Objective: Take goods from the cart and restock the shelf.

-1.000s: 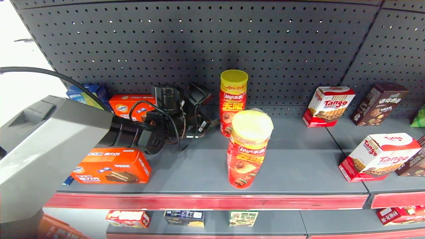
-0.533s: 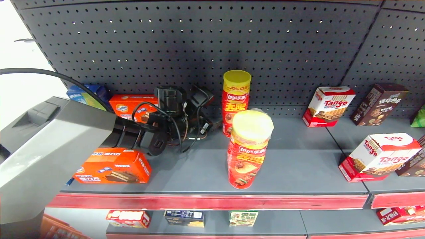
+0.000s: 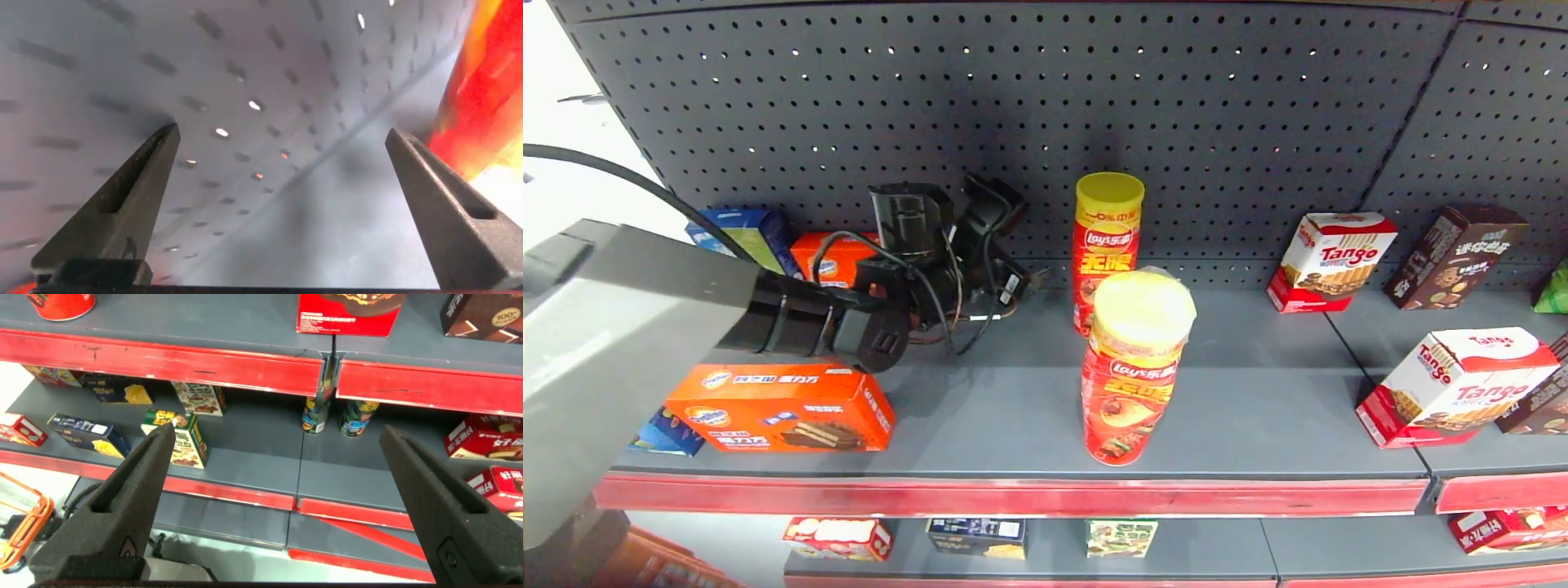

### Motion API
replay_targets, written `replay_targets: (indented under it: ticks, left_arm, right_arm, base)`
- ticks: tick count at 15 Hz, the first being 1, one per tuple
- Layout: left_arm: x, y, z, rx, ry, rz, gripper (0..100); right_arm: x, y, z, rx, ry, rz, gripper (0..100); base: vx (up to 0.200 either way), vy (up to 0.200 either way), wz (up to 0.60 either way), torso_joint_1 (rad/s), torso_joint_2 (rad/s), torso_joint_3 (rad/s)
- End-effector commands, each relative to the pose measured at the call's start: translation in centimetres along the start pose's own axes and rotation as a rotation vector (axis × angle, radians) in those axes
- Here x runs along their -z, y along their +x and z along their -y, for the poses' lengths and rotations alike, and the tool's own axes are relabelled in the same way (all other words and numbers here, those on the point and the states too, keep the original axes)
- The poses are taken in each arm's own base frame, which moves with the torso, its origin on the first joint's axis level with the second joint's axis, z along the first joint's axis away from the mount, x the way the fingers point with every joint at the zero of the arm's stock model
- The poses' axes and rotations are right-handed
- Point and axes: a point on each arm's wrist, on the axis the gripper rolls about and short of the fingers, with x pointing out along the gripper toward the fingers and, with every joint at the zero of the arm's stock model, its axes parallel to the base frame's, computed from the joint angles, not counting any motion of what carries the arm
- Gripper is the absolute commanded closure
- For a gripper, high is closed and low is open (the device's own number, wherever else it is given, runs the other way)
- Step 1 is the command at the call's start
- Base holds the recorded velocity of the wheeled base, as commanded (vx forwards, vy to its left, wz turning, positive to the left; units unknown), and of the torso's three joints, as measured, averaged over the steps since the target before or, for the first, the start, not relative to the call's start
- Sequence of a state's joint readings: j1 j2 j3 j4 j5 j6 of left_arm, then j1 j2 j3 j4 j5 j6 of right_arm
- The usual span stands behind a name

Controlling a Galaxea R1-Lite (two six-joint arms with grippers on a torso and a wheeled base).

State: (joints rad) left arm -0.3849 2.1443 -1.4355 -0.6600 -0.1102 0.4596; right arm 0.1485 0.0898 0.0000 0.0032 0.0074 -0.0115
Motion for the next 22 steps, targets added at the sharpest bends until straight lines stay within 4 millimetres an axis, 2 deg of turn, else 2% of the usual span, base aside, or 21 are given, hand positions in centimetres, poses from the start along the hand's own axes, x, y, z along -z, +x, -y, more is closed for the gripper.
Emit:
replay_targets:
  ticks: [1,5,9,11,13,16,17,18,19,20,22]
  left_arm:
    - [-3.9,-6.0,-1.4,-0.061,-0.012,0.028,0]
    - [-4.5,-14.6,-0.8,-0.142,-0.021,-0.005,0]
    - [-3.2,-20.5,1.3,-0.263,-0.024,-0.071,0]
    - [-1.9,-21.8,2.3,-0.255,-0.024,-0.102,0]
    - [-2.2,-21.8,2.2,-0.27,-0.025,-0.057,0]
    - [-2.2,-21.8,2.2,-0.27,-0.028,-0.057,0]
    - [-2.2,-21.8,2.2,-0.27,-0.041,-0.056,0]
    - [-2.2,-21.8,2.3,-0.268,-0.067,-0.051,0]
    - [-2.3,-21.7,2.1,-0.274,-0.073,-0.044,0]
    - [-2.4,-21.7,2.1,-0.272,-0.073,-0.041,0]
    - [-2.4,-21.7,2.3,-0.267,-0.073,-0.038,0]
  right_arm:
    - [0.0,0.0,0.0,-0.001,-0.001,-0.001,0]
    - [0.0,0.0,0.0,-0.001,-0.001,-0.002,0]
    - [0.0,0.0,0.0,-0.024,-0.006,-0.002,0]
    - [0.0,0.0,0.0,-0.023,-0.003,0.0,0]
    - [-0.1,0.3,0.1,-0.079,-0.015,-0.036,0]
    - [-0.1,0.1,0.1,-0.034,-0.014,-0.015,0]
    - [-2.7,-0.4,0.2,-0.037,0.003,0.055,0]
    - [-7.7,-0.1,0.2,-0.047,0.083,0.055,0]
    - [-9.2,1.1,0.1,-0.067,0.127,-0.015,0]
    - [-10.9,1.3,0.0,-0.136,0.071,-0.009,0]
    - [-14.8,4.8,-0.5,-0.182,-0.025,-0.09,0]
  base:
    - [0.0,0.0,0.0,0.0,0.0,0.0]
    - [0.0,0.0,0.0,0.0,0.0,0.0]
    - [0.0,0.0,0.0,0.0,0.0,0.0]
    - [0.0,0.0,0.0,0.0,0.0,0.0]
    - [0.0,0.0,0.0,0.0,0.0,0.0]
    - [0.0,0.0,0.0,0.0,0.0,0.0]
    - [0.0,0.0,0.0,0.0,0.0,0.0]
    - [0.0,0.0,0.0,0.0,0.0,0.0]
    - [0.0,0.0,0.0,0.0,0.0,0.0]
    - [0.0,0.0,0.0,0.0,0.0,0.0]
    - [0.0,0.0,0.0,0.0,0.0,0.0]
